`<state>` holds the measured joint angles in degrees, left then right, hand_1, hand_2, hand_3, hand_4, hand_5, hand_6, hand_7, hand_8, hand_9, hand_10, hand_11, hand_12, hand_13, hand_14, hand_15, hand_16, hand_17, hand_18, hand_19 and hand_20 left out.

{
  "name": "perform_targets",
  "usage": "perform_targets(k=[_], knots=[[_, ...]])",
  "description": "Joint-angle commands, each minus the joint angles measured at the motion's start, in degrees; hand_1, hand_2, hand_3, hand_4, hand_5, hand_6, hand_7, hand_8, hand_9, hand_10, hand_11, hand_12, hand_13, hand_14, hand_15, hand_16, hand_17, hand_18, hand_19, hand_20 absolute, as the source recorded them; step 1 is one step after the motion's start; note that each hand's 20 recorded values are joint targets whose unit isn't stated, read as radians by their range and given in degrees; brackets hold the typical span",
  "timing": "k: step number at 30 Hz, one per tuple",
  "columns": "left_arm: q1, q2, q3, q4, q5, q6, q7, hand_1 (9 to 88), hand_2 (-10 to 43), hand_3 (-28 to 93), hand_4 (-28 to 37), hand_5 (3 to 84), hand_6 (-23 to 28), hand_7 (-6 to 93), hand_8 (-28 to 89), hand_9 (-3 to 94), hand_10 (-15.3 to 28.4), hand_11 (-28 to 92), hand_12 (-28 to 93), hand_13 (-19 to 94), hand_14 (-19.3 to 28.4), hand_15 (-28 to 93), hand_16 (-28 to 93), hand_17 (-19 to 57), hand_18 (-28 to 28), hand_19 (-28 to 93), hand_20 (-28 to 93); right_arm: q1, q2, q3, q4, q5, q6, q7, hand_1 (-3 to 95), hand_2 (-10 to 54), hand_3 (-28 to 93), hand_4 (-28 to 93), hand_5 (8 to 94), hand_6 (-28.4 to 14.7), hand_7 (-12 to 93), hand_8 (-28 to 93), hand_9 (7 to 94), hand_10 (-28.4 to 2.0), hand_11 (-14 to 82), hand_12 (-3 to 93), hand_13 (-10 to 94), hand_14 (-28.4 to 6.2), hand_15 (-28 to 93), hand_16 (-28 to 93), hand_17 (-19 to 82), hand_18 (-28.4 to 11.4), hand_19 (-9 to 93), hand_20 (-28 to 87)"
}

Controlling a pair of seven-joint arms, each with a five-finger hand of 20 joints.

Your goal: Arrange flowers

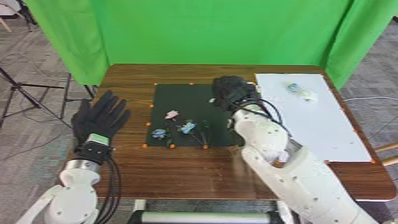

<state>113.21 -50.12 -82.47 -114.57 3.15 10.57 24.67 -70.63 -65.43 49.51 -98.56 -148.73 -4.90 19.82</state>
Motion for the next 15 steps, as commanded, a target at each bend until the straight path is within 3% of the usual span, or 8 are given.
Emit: perform_targets(k=[1, 3, 5, 7, 10, 12, 15], knots=[[-0.85, -0.44, 0.33, 0.06, 1.69, 0.6, -1.36, 28.5, 15.3, 71, -28.3, 43.4, 6.6, 14.4, -9, 34.5, 13.6, 20, 11, 25, 14.4, 36, -8, -5.9, 14.5, 38, 11, 1.07, -3.88, -3.93, 4.15, -4.14, -0.88, 0.68, 60.1, -9.5, 70, -28, 77.2, -0.3, 30, 6, 87.8, -8.2, 6.1, 34.0, 78, -5.2, 51, 38, 43, -20.9, 91, 33], [-1.25, -0.38, 0.47, 0.26, 1.45, 0.54, -1.39, 28.5, 15.4, 71, -28.3, 43.4, 6.7, 14.4, -9, 34.5, 13.6, 20, 11, 25, 14.5, 36, -8, -5.9, 14.5, 38, 11, 0.82, -4.03, -3.78, 4.36, -4.39, -0.79, 0.24, 60.1, -9.5, 70, -28, 77.2, -0.3, 30, 6, 87.9, -8.2, 6.0, 34.0, 78, -5.2, 51, 38, 43, -20.9, 91, 34], [-1.12, -0.53, 0.46, -0.02, 1.02, 1.47, -1.37, 28.5, 15.4, 71, -28.3, 43.4, 6.7, 14.4, -9, 34.5, 13.7, 20, 11, 25, 14.5, 36, -8, -6.0, 14.6, 38, 10, 0.41, -4.04, -3.77, 4.14, -3.99, -1.14, -0.02, 60.2, -9.5, 70, -28, 77.2, -0.4, 30, 6, 87.7, -8.2, 5.9, 34.0, 78, -5.2, 51, 38, 43, -20.9, 91, 34], [-1.24, -0.73, 0.34, 0.24, 1.04, 1.3, -1.89, 28.5, 15.4, 71, -28.3, 43.5, 6.9, 14.3, -9, 34.5, 13.9, 20, 11, 24, 14.8, 37, -8, -6.0, 14.5, 38, 10, 0.16, -4.12, -3.82, 3.95, -3.95, -1.42, 0.35, 60.3, -9.5, 70, -28, 76.9, -0.4, 29, 5, 87.3, -8.0, 5.8, 33.9, 78, -5.1, 51, 38, 43, -20.9, 91, 34], [-0.89, -0.66, 0.14, -0.01, 0.7, 1.45, -1.73, 28.5, 15.4, 71, -28.3, 43.7, 6.9, 14.4, -9, 34.5, 14.1, 20, 11, 24, 15.1, 38, -8, -6.0, 14.5, 38, 10, 0.04, -4.22, -3.82, 3.51, -3.75, -2.1, 0.66, 60.5, -9.5, 69, -28, 75.4, -0.3, 29, 4, 85.8, -7.8, 5.6, 33.3, 78, -4.8, 50, 38, 43, -20.9, 90, 34], [-1.11, -0.31, 0.35, -0.52, -0.13, 3.75, -1.44, 28.6, 15.5, 71, -28.3, 43.6, 6.9, 14.5, -9, 34.5, 14.1, 20, 11, 24, 15.3, 38, -8, -6.0, 14.5, 38, 10, -0.24, -4.31, -3.72, 3.04, -2.94, -2.92, 1.02, 60.4, -9.5, 69, -28, 74.8, -0.3, 28, 3, 85.1, -7.9, 5.5, 33.0, 77, -4.2, 50, 39, 43, -20.9, 90, 34], [-1.15, -0.33, 0.18, -0.69, -1.28, 4.66, -1.02, 28.4, 15.4, 71, -28.3, 42.3, 6.5, 14.8, -9, 33.3, 13.5, 20, 11, 24, 15.0, 38, -8, -6.0, 14.4, 38, 10, -0.59, -4.32, -3.84, 2.45, -2.15, -3.47, 1.15, 59.2, -9.5, 70, -28, 72.9, -1.2, 27, 3, 82.3, -8.5, 5.0, 31.8, 76, -4.0, 47, 40, 42, -20.8, 89, 34]])
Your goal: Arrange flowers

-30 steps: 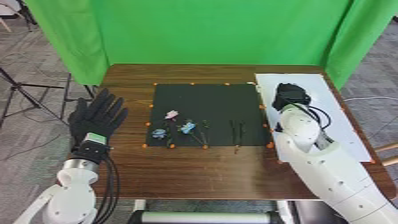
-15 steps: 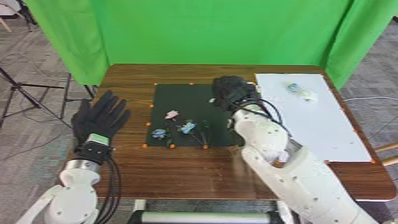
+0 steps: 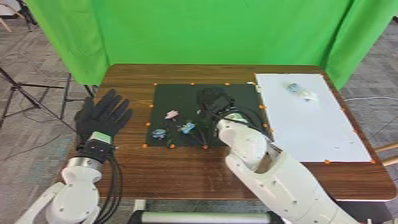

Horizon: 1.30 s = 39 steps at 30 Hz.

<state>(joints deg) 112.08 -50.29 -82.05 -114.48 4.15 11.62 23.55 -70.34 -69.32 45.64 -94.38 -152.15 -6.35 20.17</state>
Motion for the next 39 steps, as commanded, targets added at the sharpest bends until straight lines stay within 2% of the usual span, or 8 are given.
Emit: perform_targets(k=[1, 9, 18, 23, 24, 31, 36, 39], knots=[[-0.04, -0.27, -0.38, -0.66, -2.47, 3.21, -0.04, 28.5, 15.5, 71, -28.3, 42.1, 6.5, 15.1, -9, 33.2, 13.2, 21, 11, 24, 14.8, 39, -8, -5.9, 14.4, 38, 10, -1.01, -0.44, -0.04, -1.87, 1.18, -2.03, 0.83, 59.0, -9.5, 70, -28, 72.6, -1.3, 27, 3, 81.9, -8.7, 4.8, 31.7, 76, -4.0, 47, 40, 42, -20.9, 89, 34], [0.21, -0.39, -0.57, -0.54, -2.19, 2.63, -0.64, 28.3, 15.6, 71, -28.3, 42.9, 6.6, 16.0, -9, 33.8, 13.2, 22, 11, 24, 14.6, 40, -9, -5.9, 14.2, 38, 10, -2.18, 0.03, 0.38, -3.41, 2.14, -4.0, 1.65, 58.0, -9.5, 71, -28, 70.7, -1.8, 24, 3, 78.8, -10.2, 7.3, 28.9, 76, -4.0, 45, 41, 42, -21.1, 88, 34], [0.48, -0.2, -0.51, -0.75, -4.2, 3.12, 0.54, 27.9, 15.8, 72, -28.3, 42.7, 6.0, 16.9, -9, 34.3, 12.7, 22, 11, 25, 14.1, 39, -9, -5.5, 14.0, 39, 10, -2.65, 0.75, 1.14, -5.6, 2.37, -8.52, 1.44, 56.2, -9.5, 72, -28, 67.9, -1.5, 20, 0, 73.6, -11.7, 12.9, 22.7, 74, -4.5, 44, 41, 41, -21.3, 87, 34], [0.39, -0.48, -0.7, -0.49, -3.81, 2.42, -0.04, 27.7, 15.7, 72, -28.3, 42.4, 5.6, 17.5, -9, 34.3, 12.0, 22, 10, 25, 13.5, 39, -9, -4.9, 13.7, 39, 10, -3.07, 1.33, 1.7, -6.98, 3.46, -9.5, 1.96, 55.1, -9.5, 72, -28, 67.0, -1.2, 19, -10, 72.2, -12.4, 15.3, 18.9, 74, -5.0, 43, 41, 40, -21.5, 87, 34], [0.54, -0.33, -0.61, -0.67, -4.12, 2.78, 0.29, 27.6, 15.7, 72, -28.3, 42.3, 5.4, 17.5, -10, 34.4, 12.0, 22, 10, 25, 13.3, 39, -9, -4.9, 13.7, 39, 10, -3.23, 1.3, 1.94, -7.18, 3.64, -9.95, 1.65, 54.2, -9.5, 72, -28, 66.6, -1.2, 19, -10, 71.9, -12.5, 15.4, 18.4, 74, -5.3, 44, 41, 40, -21.7, 87, 35], [1.02, -0.26, -0.64, -1.05, -4.68, 3.21, 0.96, 27.4, 15.7, 72, -28.3, 42.1, 5.2, 17.8, -10, 34.5, 11.5, 23, 10, 26, 12.8, 39, -9, -4.8, 13.7, 39, 10, -3.82, 2.48, 2.66, -8.99, 4.06, -11.07, 2.12, 53.7, -9.5, 72, -28, 66.8, -1.2, 19, -11, 72.5, -12.6, 15.7, 18.0, 74, -5.7, 44, 40, 40, -21.7, 87, 35], [1.14, -0.48, -0.73, -1.0, -4.56, 2.89, 0.7, 27.4, 15.7, 72, -28.3, 42.0, 5.1, 18.0, -10, 34.6, 11.5, 23, 10, 26, 12.7, 39, -9, -4.6, 13.6, 39, 10, -4.54, 2.89, 3.7, -9.92, 4.32, -11.69, 2.78, 53.6, -9.5, 73, -28, 68.1, -1.5, 19, -4, 75.1, -11.5, 13.7, 24.1, 74, -5.9, 44, 40, 40, -21.8, 86, 34], [1.09, -0.53, -0.69, -1.01, -4.62, 2.88, 0.98, 27.4, 15.7, 72, -28.3, 42.0, 5.1, 18.0, -10, 34.7, 11.5, 23, 10, 26, 12.8, 39, -9, -4.5, 13.6, 39, 10, -5.19, 3.42, 4.88, -10.65, 4.56, -10.96, 3.26, 52.4, -9.5, 73, -28, 67.6, -1.4, 19, -8, 73.5, -12.3, 15.4, 20.6, 73, -6.3, 44, 39, 40, -22.0, 86, 34]])
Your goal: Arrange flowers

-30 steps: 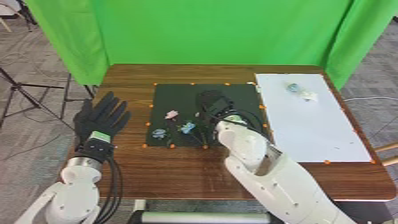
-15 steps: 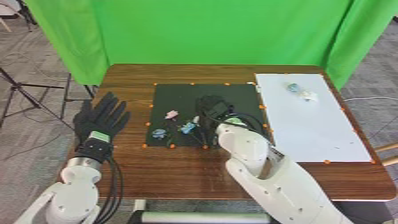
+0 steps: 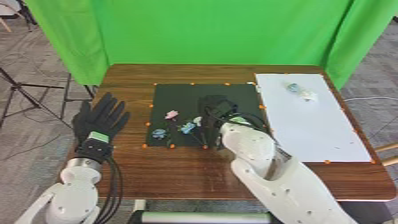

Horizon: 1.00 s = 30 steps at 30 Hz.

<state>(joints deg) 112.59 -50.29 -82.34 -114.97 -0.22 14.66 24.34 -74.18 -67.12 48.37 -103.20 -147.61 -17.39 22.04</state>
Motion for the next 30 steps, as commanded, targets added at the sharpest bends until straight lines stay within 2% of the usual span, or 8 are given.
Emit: perform_targets(k=[1, 5, 11, 18, 21, 23, 29, 30], knots=[[0.44, -0.55, -0.37, -0.48, -0.24, -0.1, 0.1, 27.4, 15.7, 72, -28.3, 42.1, 5.1, 18.0, -10, 34.7, 11.5, 23, 10, 26, 12.8, 39, -9, -4.5, 13.6, 39, 10, -1.59, 1.55, 2.68, -2.26, 0.32, -0.22, 1.51, 52.0, -9.5, 73, -28, 67.3, -1.4, 19, -10, 72.9, -12.6, 16.1, 19.0, 73, -6.5, 44, 38, 40, -21.9, 86, 34], [1.06, -0.39, -0.68, -0.67, -0.46, -0.1, 0.33, 27.4, 15.7, 71, -28.3, 42.2, 5.2, 18.0, -10, 34.8, 11.6, 23, 10, 26, 12.9, 40, -9, -4.5, 13.6, 39, 10, -2.77, 2.64, 4.16, -3.7, 0.73, -0.28, 2.3, 51.5, -9.5, 74, -28, 67.8, -1.7, 20, -6, 72.7, -12.7, 16.7, 18.1, 73, -6.8, 44, 38, 40, -21.9, 86, 34], [0.99, -0.39, -0.62, -0.73, -0.51, -0.2, 0.34, 27.5, 15.7, 72, -28.3, 42.5, 5.4, 18.1, -10, 35.0, 11.8, 23, 10, 26, 13.3, 40, -9, -4.7, 13.8, 39, 10, -5.83, 5.28, 8.01, -6.56, 1.42, 0.34, 4.75, 49.8, -9.5, 74, -28, 66.6, -1.9, 19, -11, 71.0, -13.4, 15.9, 17.4, 73, -7.4, 45, 36, 39, -22.2, 86, 33], [1.05, -0.03, -0.86, -0.75, 0.2, -1.33, 0.4, 27.5, 15.7, 72, -28.3, 42.8, 5.8, 17.8, -10, 35.2, 12.5, 23, 10, 26, 13.9, 41, -9, -5.0, 14.0, 39, 10, -6.21, 8.71, 14.6, -3.47, 2.27, 2.91, 11.8, 49.8, -9.5, 74, -28, 63.5, -3.0, 18, -11, 66.3, -14.9, 14.3, 16.3, 71, -8.1, 46, 35, 39, -22.4, 86, 33], [0.88, 0.07, -0.74, -0.72, 0.33, -1.43, 0.43, 27.6, 15.7, 72, -28.3, 42.9, 5.9, 17.6, -10, 35.2, 12.6, 23, 10, 26, 14.2, 41, -9, -5.1, 14.0, 39, 10, -5.73, 9.79, 17.81, -1.93, 3.31, 4.49, 14.2, 48.6, -9.5, 76, -28, 58.0, -4.6, 17, -11, 57.9, -16.0, 11.5, 14.5, 67, -9.5, 47, 31, 39, -22.3, 86, 31], [1.13, 0.1, -0.82, -0.78, 0.21, -1.43, 0.46, 27.6, 15.7, 71, -28.3, 43.0, 6.0, 17.4, -10, 35.2, 12.8, 23, 10, 26, 14.2, 41, -10, -5.2, 14.1, 39, 10, -4.55, 10.53, 18.79, -0.06, 3.01, 5.25, 15.31, 46.3, -9.5, 79, -28, 54.0, -5.8, 16, -11, 50.9, -17.3, 10.3, 12.9, 59, -13.4, 46, 20, 37, -22.7, 85, 28], [0.73, 0.53, -0.31, -0.61, 0.19, -1.82, 0.61, 27.7, 15.7, 72, -28.3, 43.1, 6.1, 17.2, -10, 35.2, 12.9, 23, 10, 26, 14.4, 41, -10, -5.5, 14.3, 39, 10, 0.93, 13.12, 18.61, 7.08, 6.09, 5.18, 17.47, 43.1, -9.5, 81, -28, 47.9, -7.7, 15, -11, 43.0, -18.7, 10.1, 12.4, 40, -18.3, 41, 11, 29, -22.5, 77, 22], [0.73, 0.5, -0.28, -0.74, 0.1, -1.43, 0.69, 27.7, 15.7, 71, -28.3, 43.1, 6.1, 17.3, -10, 35.3, 13.0, 23, 10, 26, 14.4, 41, -10, -5.5, 14.3, 39, 10, 1.62, 13.09, 18.62, 8.52, 5.71, 5.08, 16.99, 42.8, -9.5, 81, -28, 47.6, -7.8, 15, -11, 42.4, -18.9, 10.3, 12.3, 38, -18.5, 41, 11, 28, -22.6, 76, 21]])
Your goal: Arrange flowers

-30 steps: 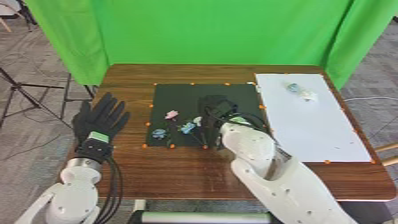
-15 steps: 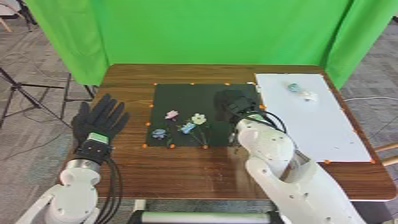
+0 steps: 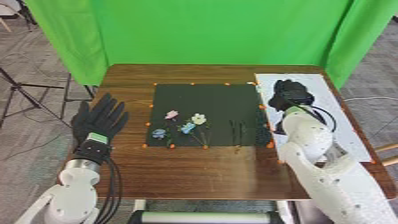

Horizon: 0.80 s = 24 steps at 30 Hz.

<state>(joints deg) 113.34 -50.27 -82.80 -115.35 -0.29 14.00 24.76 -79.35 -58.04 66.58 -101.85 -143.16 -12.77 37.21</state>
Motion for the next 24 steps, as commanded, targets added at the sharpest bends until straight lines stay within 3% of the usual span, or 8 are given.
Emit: perform_targets(k=[1, 4, 10, 13, 18, 19, 21, 24], knots=[[0.05, 0.54, 0.16, -0.33, 0.13, -0.9, 0.43, 27.7, 15.7, 72, -28.3, 43.1, 6.1, 17.3, -10, 35.2, 13.0, 23, 10, 26, 14.4, 41, -10, -5.5, 14.3, 39, 10, 7.92, 4.22, -0.13, 8.75, 1.58, 0.06, 1.7, 42.6, -9.5, 81, -28, 47.3, -7.8, 15, -11, 41.9, -19.0, 10.4, 12.2, 37, -18.7, 40, 10, 28, -22.4, 75, 21], [-0.07, 0.75, 0.43, -0.3, -0.21, -0.7, 0.9, 27.8, 15.7, 71, -28.3, 43.2, 6.1, 17.2, -10, 35.2, 13.0, 23, 10, 26, 14.4, 41, -10, -5.5, 14.3, 39, 10, 10.81, 4.3, -0.94, 13.38, 3.95, -2.04, 1.47, 42.2, -9.5, 82, -28, 45.7, -8.0, 15, -11, 39.5, -19.1, 10.3, 11.7, 35, -18.5, 40, 9, 27, -22.2, 74, 20], [-0.09, 1.12, 1.0, -0.41, -0.55, -0.84, 1.75, 27.8, 15.7, 72, -28.3, 43.2, 6.3, 17.0, -10, 35.3, 13.0, 23, 10, 26, 14.4, 41, -10, -5.4, 14.2, 39, 10, 13.58, 4.15, -1.36, 18.85, 6.86, -7.59, 2.0, 40.6, -9.2, 81, -28, 34.2, -8.4, 12, -11, 28.4, -16.9, 11.0, 8.0, 29, -18.5, 36, 6, 24, -22.7, 71, 17], [-0.18, 1.15, 1.14, -0.88, -1.61, 1.05, 2.36, 27.8, 15.6, 72, -28.3, 43.3, 6.3, 17.0, -10, 35.3, 13.0, 23, 10, 26, 14.4, 41, -10, -5.4, 14.2, 39, 10, 13.05, 3.98, -1.44, 20.3, 7.16, -7.42, 0.94, 41.1, -7.7, 81, -28, 34.5, -8.6, 12, -11, 28.6, -16.5, 12.0, 7.0, 29, -18.0, 36, 6, 25, -23.1, 73, 18], [0.14, 0.89, 1.0, -1.04, -1.55, 0.87, 2.67, 27.8, 15.7, 72, -28.3, 43.8, 6.5, 17.3, -10, 35.9, 13.3, 24, 10, 26, 14.6, 42, -9, -5.3, 14.3, 39, 10, 12.0, 3.31, -2.51, 22.13, 5.78, -1.67, -0.72, 45.4, -7.1, 81, -28, 42.2, -7.9, 14, -13, 38.8, -14.7, 13.9, 6.4, 39, -15.4, 39, 6, 30, -22.5, 80, 21], [-0.09, 0.68, 1.0, -0.88, -1.17, 0.57, 2.16, 27.9, 15.7, 72, -28.3, 43.8, 6.5, 17.4, -10, 35.9, 13.3, 24, 10, 26, 14.6, 42, -9, -5.3, 14.3, 39, 10, 11.44, 3.3, -2.47, 21.94, 6.12, -0.31, -0.54, 46.3, -7.4, 81, -28, 44.3, -7.4, 15, -13, 41.8, -14.4, 13.9, 7.0, 42, -14.7, 39, 7, 31, -22.2, 81, 22], [0.0, 0.78, 1.0, -0.97, -1.08, 0.4, 2.49, 27.8, 15.7, 72, -28.3, 43.9, 6.6, 17.5, -10, 36.0, 13.3, 24, 10, 26, 14.6, 42, -9, -5.3, 14.2, 40, 10, 11.46, 2.75, -2.77, 22.14, 5.05, -0.06, -1.76, 49.0, -7.8, 79, -28, 52.4, -4.8, 16, -13, 52.0, -12.3, 13.9, 9.2, 52, -12.3, 38, 10, 33, -21.8, 84, 25], [-0.43, 0.54, 1.09, -0.75, -1.16, 0.21, 2.26, 27.9, 15.7, 72, -28.3, 44.0, 6.6, 17.5, -10, 36.1, 13.3, 24, 10, 26, 14.5, 42, -9, -5.2, 14.3, 40, 10, 11.26, 2.39, -3.51, 22.13, 4.14, -0.16, -2.33, 55.3, -9.4, 71, -28, 67.3, -1.0, 20, -5, 71.4, -9.7, 12.2, 17.0, 67, -7.4, 32, 28, 36, -20.9, 85, 32]])
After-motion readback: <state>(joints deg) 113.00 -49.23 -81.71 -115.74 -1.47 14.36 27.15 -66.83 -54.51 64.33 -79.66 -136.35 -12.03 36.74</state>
